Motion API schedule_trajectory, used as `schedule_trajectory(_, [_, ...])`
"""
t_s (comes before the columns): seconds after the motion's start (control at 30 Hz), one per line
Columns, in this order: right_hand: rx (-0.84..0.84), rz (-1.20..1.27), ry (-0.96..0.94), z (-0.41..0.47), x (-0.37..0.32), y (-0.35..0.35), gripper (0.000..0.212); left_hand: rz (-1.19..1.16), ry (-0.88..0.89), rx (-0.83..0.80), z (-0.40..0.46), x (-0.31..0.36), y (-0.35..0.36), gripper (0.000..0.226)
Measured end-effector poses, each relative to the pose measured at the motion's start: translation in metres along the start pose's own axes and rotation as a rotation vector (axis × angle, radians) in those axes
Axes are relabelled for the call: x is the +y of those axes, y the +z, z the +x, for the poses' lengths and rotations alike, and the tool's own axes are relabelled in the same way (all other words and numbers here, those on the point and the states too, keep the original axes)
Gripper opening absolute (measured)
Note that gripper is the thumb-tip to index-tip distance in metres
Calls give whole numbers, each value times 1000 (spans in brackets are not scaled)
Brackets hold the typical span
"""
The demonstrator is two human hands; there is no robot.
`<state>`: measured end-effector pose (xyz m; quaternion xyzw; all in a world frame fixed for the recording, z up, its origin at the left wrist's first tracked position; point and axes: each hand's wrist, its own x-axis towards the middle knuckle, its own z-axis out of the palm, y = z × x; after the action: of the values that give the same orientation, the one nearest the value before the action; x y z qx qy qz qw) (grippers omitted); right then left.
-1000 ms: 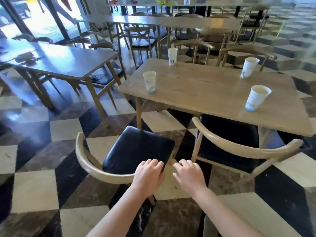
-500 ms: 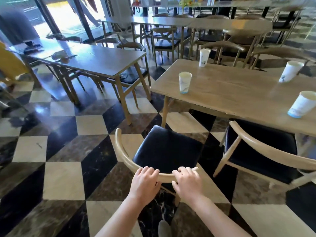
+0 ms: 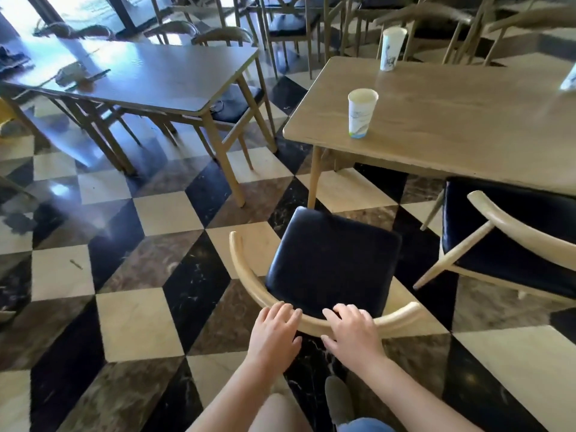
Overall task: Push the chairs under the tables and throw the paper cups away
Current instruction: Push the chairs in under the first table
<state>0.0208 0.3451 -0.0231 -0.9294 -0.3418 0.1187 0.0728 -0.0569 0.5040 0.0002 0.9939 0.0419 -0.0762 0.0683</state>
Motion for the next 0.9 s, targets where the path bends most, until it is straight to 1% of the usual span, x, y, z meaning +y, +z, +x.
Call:
schedule_trajectory(0.13, [-14, -21, 90, 1, -14, 6, 53, 3, 109, -70, 16, -31, 11, 55])
schedule_trajectory(0.23, [14, -1, 184, -1, -27, 11, 48, 27, 230, -104, 26, -58, 15, 53])
schedule_trajectory(0.33, [38, 9, 258, -1, -36, 17, 49, 13, 342, -163, 36, -85, 18, 52])
schedule_trajectory(0.4, [34, -8, 292, 1, -40, 18, 48, -12, 393, -170, 46, -101, 16, 47])
schedule_trajectory(0.47, [37, -24, 328, 6, -43, 18, 46, -21, 442, -170, 58, -114, 14, 36])
schedule_trajectory(0.53, [34, -34, 354, 9, -46, 15, 44, -3, 467, -199, 68, -122, 10, 23])
schedule_trajectory(0.57, [36, -43, 354, 11, -47, 14, 42, 31, 483, -221, 73, -125, 7, 21])
schedule_trajectory(0.63, [45, -64, 338, 14, -48, 12, 42, 100, 522, -260, 81, -128, 6, 23])
schedule_trajectory(0.73, [62, -75, 334, 19, -48, 10, 43, 128, 546, -293, 91, -131, 7, 24])
schedule_trajectory(0.9, [82, -96, 358, 35, -37, 7, 45, 111, 543, -274, 117, -129, 6, 23])
